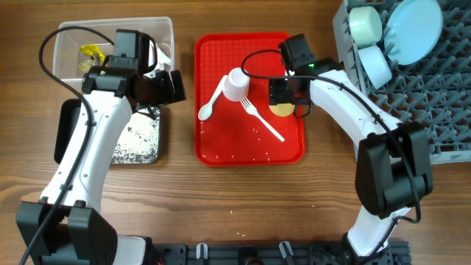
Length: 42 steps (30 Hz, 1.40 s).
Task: Sort waste into correct bins and load items into the dishwasher rack
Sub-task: 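Reach the right gripper to the yellow cup on the red tray, then grasp the yellow cup with the right gripper and lift it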
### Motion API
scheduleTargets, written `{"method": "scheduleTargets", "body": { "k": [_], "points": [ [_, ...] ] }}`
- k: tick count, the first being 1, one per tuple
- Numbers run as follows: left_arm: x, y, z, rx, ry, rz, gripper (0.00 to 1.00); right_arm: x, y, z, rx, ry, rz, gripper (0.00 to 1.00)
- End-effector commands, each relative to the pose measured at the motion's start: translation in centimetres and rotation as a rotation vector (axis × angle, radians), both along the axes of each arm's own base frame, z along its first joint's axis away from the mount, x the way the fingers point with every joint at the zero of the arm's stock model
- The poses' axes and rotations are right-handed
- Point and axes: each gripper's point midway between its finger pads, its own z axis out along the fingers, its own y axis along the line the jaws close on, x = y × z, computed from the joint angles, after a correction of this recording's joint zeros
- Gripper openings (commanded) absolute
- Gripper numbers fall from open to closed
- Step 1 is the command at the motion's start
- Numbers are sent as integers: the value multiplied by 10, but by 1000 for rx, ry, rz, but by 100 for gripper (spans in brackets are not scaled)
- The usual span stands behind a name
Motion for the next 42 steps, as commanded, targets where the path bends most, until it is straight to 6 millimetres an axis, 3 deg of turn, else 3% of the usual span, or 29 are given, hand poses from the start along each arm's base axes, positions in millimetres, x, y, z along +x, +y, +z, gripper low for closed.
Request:
{"method": "scheduleTargets", "body": {
  "k": [1, 7, 18, 20, 25, 28, 35, 42],
  "points": [
    [2, -1, -1, -15, 3, 10, 100, 6, -2, -6, -6, -7, 8, 77],
    [2, -1, -1, -15, 3, 10, 100, 4, 6, -6, 49, 5, -10, 63],
    [2, -1, -1, -15, 3, 10, 100, -14, 4, -11, 62, 86, -54, 54],
    [2, -1, -1, -15, 3, 10, 100, -16, 6, -8, 73, 101, -49, 57],
    [2, -1, -1, -15, 3, 10, 100, -34, 9, 21, 79, 203, -12, 77],
    [2, -1, -1, -15, 3, 10, 100, -51, 9, 30, 82, 282, -6, 79],
    [2, -1, -1, -15, 3, 10, 100, -94, 0, -2, 30, 435, -37, 84],
    [2, -1, -1, -15, 3, 10, 100, -102, 7, -22, 51, 439, -44, 83]
  ]
}}
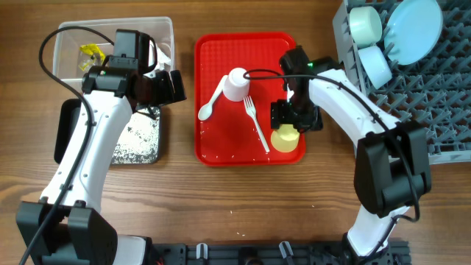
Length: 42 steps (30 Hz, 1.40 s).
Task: Sort waste into correct bins and load items into the dishwasher rack
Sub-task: 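Grasp the yellow cup with the right gripper and lift it, then carry the yellow cup with the right gripper over the rack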
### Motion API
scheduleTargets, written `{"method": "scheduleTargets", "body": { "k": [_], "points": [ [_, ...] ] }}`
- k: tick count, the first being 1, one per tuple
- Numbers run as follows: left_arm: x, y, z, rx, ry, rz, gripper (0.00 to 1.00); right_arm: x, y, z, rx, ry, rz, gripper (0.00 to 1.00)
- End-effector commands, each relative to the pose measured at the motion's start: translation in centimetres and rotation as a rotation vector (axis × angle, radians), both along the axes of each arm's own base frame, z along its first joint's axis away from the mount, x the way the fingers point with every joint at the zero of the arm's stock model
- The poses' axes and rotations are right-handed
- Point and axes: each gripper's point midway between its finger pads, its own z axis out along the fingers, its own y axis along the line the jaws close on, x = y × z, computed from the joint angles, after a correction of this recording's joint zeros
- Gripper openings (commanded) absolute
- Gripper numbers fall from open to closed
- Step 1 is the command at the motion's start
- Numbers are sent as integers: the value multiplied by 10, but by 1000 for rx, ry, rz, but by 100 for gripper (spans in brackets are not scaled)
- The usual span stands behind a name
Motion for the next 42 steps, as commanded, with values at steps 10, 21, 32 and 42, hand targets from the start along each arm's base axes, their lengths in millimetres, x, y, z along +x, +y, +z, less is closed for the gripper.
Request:
{"method": "scheduleTargets", "body": {
  "k": [10, 21, 32, 42],
  "points": [
    [2, -1, 0, -15, 2, 10, 100, -13, 12, -9, -92, 1, -6, 82],
    [2, -1, 0, -15, 2, 10, 100, -23, 5, -35, -107, -2, -10, 75],
    [2, -1, 0, -15, 2, 10, 100, -14, 8, -22, -95, -28, 0, 63],
    [2, -1, 0, -15, 2, 10, 100, 17, 3, 97, -28, -142, 119, 64]
  ]
}}
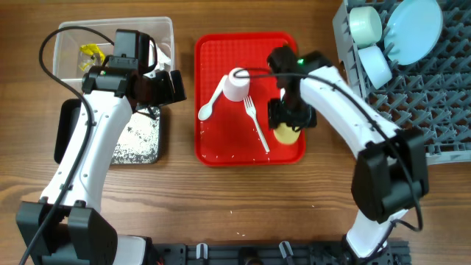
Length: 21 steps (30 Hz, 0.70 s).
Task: Sort waste into correct bins and load items into the dishwasher rack
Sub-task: 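Carry the yellow cup with the right gripper over the rack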
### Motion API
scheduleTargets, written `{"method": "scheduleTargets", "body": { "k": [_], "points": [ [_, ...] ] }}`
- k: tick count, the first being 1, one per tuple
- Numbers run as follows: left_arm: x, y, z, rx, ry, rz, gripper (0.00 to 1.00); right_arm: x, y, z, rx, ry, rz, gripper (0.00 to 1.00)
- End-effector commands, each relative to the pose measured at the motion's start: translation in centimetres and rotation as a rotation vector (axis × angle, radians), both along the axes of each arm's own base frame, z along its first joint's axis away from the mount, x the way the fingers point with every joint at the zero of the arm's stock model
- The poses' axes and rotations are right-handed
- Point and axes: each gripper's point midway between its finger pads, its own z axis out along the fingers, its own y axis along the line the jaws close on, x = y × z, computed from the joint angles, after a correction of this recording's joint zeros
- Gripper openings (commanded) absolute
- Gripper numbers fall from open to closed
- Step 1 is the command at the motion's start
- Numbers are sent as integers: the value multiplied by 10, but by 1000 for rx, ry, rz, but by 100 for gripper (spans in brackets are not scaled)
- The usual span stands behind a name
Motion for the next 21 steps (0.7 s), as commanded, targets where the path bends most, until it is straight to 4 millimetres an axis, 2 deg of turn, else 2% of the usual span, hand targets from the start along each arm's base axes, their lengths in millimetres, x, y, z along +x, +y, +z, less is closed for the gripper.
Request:
{"method": "scheduleTargets", "body": {
  "k": [1, 4, 6, 9, 10, 12, 15, 18, 21],
  "points": [
    [2, -1, 0, -15, 3, 10, 100, 21, -12, 62, 47, -119, 55, 65],
    [2, -1, 0, -15, 3, 10, 100, 35, -44, 96, 69, -178, -12, 67],
    [2, -1, 0, -15, 3, 10, 100, 45, -79, 110, 90, -213, -92, 67],
    [2, -1, 0, -15, 3, 10, 100, 52, -131, 112, 77, -234, -233, 66],
    [2, -1, 0, -15, 3, 10, 100, 55, -157, 113, 74, -248, -305, 66],
    [2, -1, 0, -15, 3, 10, 100, 61, -196, 115, 84, -289, -415, 66],
    [2, -1, 0, -15, 3, 10, 100, 65, -248, 119, 84, -357, -567, 63],
    [2, -1, 0, -15, 3, 10, 100, 70, -288, 123, 65, -427, -669, 62],
    [2, -1, 0, -15, 3, 10, 100, 74, -309, 115, 5, -438, -701, 62]
  ]
}}
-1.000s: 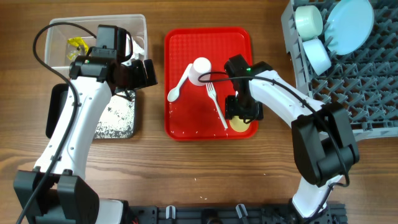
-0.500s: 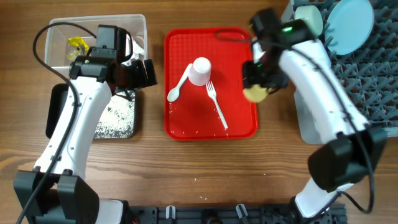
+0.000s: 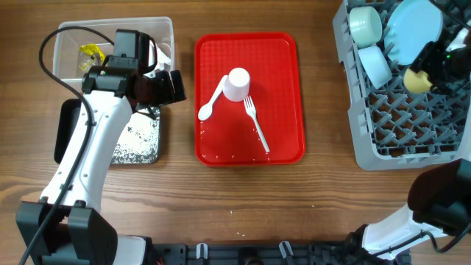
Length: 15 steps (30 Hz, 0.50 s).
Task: Sort waste into correct bins and load items into the dishwasher rack
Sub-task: 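Carry the yellow cup with the right gripper over the rack, then lower the yellow cup into the rack and release it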
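Note:
A red tray (image 3: 283, 51) in the middle of the table holds an upturned white cup (image 3: 237, 83), a white spoon (image 3: 210, 107) and a white fork (image 3: 257, 125). My right gripper (image 3: 430, 72) is at the far right over the grey dishwasher rack (image 3: 397, 140), shut on a small yellow cup (image 3: 414, 79). My left gripper (image 3: 176, 86) hovers open between the clear bin and the tray's left edge, holding nothing.
A clear plastic bin (image 3: 165, 26) at the back left holds a yellow wrapper (image 3: 91, 53). A dark speckled tray (image 3: 140, 140) lies in front of it. The rack carries a mint cup (image 3: 366, 23), a pale blue bowl (image 3: 377, 66) and a pale blue plate (image 3: 413, 29).
My right gripper was down on the yellow cup at the tray's right side. Now it holds that cup over the rack. The rack sits slightly differently. The left arm is unchanged.
My right gripper first stood at the yellow cup by the tray's right edge. The cup and gripper then sat nearer the tray's front right corner, with the fork shifted. Then the gripper was over the cup there. Now the cup is off the tray, over the rack.

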### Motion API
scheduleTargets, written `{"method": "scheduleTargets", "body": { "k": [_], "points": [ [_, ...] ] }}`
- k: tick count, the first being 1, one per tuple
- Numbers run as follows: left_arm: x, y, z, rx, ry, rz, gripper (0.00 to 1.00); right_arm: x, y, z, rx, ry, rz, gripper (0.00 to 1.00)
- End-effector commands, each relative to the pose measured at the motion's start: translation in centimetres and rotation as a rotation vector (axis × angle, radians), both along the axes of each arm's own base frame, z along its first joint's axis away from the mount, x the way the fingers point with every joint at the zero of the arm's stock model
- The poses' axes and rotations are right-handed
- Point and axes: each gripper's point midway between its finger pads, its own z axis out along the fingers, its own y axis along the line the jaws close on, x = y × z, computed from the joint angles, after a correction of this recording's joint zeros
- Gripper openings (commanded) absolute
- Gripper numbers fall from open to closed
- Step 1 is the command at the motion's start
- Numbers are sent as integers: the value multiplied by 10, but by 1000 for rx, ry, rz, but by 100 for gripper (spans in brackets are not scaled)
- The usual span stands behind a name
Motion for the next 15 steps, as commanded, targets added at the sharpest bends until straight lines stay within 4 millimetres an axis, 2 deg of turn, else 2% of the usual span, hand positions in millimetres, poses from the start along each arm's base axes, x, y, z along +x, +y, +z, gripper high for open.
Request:
{"method": "scheduleTargets", "body": {
  "k": [1, 5, 10, 15],
  "points": [
    [2, -1, 0, -16, 2, 9, 100, 6, -18, -3, -55, 5, -48, 62],
    [2, -1, 0, -16, 2, 10, 100, 5, -36, -29, -109, 87, -83, 63],
    [2, -1, 0, -16, 2, 10, 100, 7, -56, -63, -94, 145, -119, 63],
    [2, -1, 0, -16, 2, 10, 100, 9, -67, -79, -83, 156, -141, 62]
  ]
}}
